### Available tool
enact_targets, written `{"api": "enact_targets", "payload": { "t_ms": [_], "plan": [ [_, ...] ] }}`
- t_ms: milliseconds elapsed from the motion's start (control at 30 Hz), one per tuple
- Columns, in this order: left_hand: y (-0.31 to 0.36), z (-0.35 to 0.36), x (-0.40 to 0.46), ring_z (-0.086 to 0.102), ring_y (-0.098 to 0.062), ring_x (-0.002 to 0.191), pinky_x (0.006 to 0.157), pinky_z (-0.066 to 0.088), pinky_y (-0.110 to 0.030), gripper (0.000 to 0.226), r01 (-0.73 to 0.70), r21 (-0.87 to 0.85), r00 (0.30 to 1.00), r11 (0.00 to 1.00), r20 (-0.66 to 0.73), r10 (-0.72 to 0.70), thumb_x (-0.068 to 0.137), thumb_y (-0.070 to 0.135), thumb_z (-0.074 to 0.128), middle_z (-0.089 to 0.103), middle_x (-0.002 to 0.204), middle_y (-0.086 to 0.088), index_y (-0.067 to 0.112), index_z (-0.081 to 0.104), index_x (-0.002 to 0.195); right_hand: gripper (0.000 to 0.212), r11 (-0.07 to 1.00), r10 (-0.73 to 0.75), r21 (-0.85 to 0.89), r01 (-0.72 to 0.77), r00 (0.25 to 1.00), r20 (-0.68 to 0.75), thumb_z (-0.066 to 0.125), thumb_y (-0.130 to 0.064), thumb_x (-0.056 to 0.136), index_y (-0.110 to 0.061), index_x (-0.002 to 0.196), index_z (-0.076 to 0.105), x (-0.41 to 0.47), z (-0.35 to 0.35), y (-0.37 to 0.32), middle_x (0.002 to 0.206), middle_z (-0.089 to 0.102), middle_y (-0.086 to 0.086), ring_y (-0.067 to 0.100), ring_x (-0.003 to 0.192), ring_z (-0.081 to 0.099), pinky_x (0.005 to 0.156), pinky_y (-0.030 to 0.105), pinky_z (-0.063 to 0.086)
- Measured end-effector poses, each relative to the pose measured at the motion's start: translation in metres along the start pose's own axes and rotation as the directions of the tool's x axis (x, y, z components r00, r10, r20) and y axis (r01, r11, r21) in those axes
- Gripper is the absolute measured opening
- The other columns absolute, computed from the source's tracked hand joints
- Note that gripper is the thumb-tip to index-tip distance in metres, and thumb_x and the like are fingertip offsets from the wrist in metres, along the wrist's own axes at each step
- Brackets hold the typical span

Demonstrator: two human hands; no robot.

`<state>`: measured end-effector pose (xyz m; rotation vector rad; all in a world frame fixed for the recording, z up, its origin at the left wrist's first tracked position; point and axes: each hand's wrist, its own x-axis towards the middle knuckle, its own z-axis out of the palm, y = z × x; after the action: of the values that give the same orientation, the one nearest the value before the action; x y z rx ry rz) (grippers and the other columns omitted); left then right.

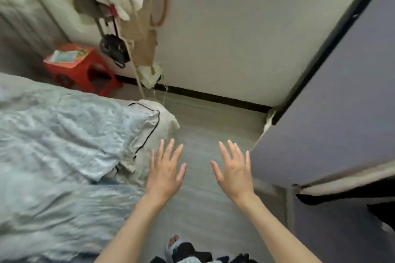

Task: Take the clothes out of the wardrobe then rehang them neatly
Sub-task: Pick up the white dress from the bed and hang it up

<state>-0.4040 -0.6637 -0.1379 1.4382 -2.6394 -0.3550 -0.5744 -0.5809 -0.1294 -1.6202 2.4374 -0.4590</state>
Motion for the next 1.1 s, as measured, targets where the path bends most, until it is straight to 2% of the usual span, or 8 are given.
{"api": "enact_targets", "payload": {
  "t_ms": [100,300,400,467,600,733,900,1100],
  "plan": [
    [-0.075,-0.015,-0.028,0.044,-0.041,0.125,0.093,0.039,-0.06,0.055,0.172,0.001,0.985,0.985,-0.006,-0.172,0.082,0.039,0.036,0.052,0.133,-0.017,0.012,0.054,0.127,0.053,0.987,-0.153,0.045,0.153,0.988,0.016,0.064,-0.035,0.083,-0.011,0.129,0.053,0.015,0.038,-0.07,0.132,0.053,0.018,0.035,0.123,0.049,0.103,0.056,0.028],
    [-0.169,-0.015,-0.116,-0.009,-0.025,0.144,0.115,-0.003,-0.043,0.058,0.54,-0.099,0.836,0.836,-0.054,-0.546,0.095,0.046,0.025,0.006,0.157,-0.004,0.022,0.02,0.147,0.053,0.881,-0.472,0.139,0.453,0.867,0.162,0.059,-0.035,0.088,-0.013,0.135,0.048,0.006,0.1,-0.187,0.137,0.049,0.015,0.032,0.13,0.043,0.107,0.052,0.02],
    [-0.196,-0.019,-0.15,-0.003,-0.027,0.144,0.115,0.001,-0.045,0.053,0.658,-0.165,0.734,0.735,-0.079,-0.674,0.097,0.033,0.041,0.011,0.156,-0.006,0.019,0.027,0.146,0.054,0.803,-0.595,0.182,0.567,0.759,0.263,0.049,-0.04,0.093,-0.017,0.141,0.038,0.005,0.119,-0.226,0.146,0.037,0.01,0.027,0.139,0.027,0.112,0.045,0.006],
    [-0.21,-0.022,-0.171,0.004,-0.029,0.144,0.114,0.005,-0.047,0.052,0.727,-0.198,0.657,0.658,-0.081,-0.75,0.096,0.036,0.038,0.018,0.154,-0.008,0.017,0.033,0.144,0.054,0.753,-0.656,0.194,0.628,0.701,0.279,0.043,-0.044,0.093,-0.016,0.139,0.042,0.009,0.132,-0.249,0.143,0.042,0.012,0.03,0.136,0.033,0.111,0.05,0.014],
    [-0.23,-0.021,-0.204,0.009,-0.032,0.143,0.113,0.013,-0.048,0.058,0.825,-0.232,0.517,0.515,-0.057,-0.854,0.092,0.043,0.029,0.023,0.152,-0.012,0.014,0.037,0.141,0.06,0.659,-0.741,0.209,0.723,0.576,0.344,0.031,-0.049,0.089,-0.012,0.132,0.05,0.017,0.16,-0.293,0.133,0.052,0.015,0.033,0.126,0.046,0.104,0.056,0.03],
    [-0.254,-0.013,-0.216,0.011,-0.034,0.142,0.113,0.016,-0.05,0.068,0.887,-0.267,0.39,0.378,-0.007,-0.921,0.087,0.051,0.02,0.025,0.152,-0.013,0.013,0.038,0.141,0.057,0.581,-0.783,0.271,0.768,0.435,0.446,0.037,-0.046,0.095,-0.015,0.143,0.034,0.033,0.188,-0.332,0.147,0.035,0.011,0.027,0.14,0.025,0.114,0.049,0.01],
    [-0.298,-0.012,-0.207,0.003,-0.03,0.143,0.115,0.01,-0.045,0.051,0.924,-0.339,0.193,0.178,0.011,-0.981,0.097,0.031,0.041,0.017,0.155,-0.009,0.016,0.03,0.144,0.053,0.508,-0.818,0.36,0.782,0.308,0.486,0.04,-0.04,0.097,-0.017,0.144,0.032,0.067,0.221,-0.386,0.147,0.035,0.006,0.023,0.139,0.027,0.115,0.044,0.008],
    [-0.343,0.005,-0.199,-0.004,-0.028,0.144,0.116,0.007,-0.044,0.052,0.926,-0.368,0.143,0.084,0.136,-0.98,0.099,0.031,0.036,0.006,0.157,-0.008,0.017,0.022,0.146,0.053,0.462,-0.809,0.344,0.817,0.23,0.54,0.042,-0.036,0.096,-0.016,0.144,0.03,0.092,0.264,-0.443,0.147,0.034,0.007,0.023,0.138,0.028,0.115,0.041,0.009]
  ]
}}
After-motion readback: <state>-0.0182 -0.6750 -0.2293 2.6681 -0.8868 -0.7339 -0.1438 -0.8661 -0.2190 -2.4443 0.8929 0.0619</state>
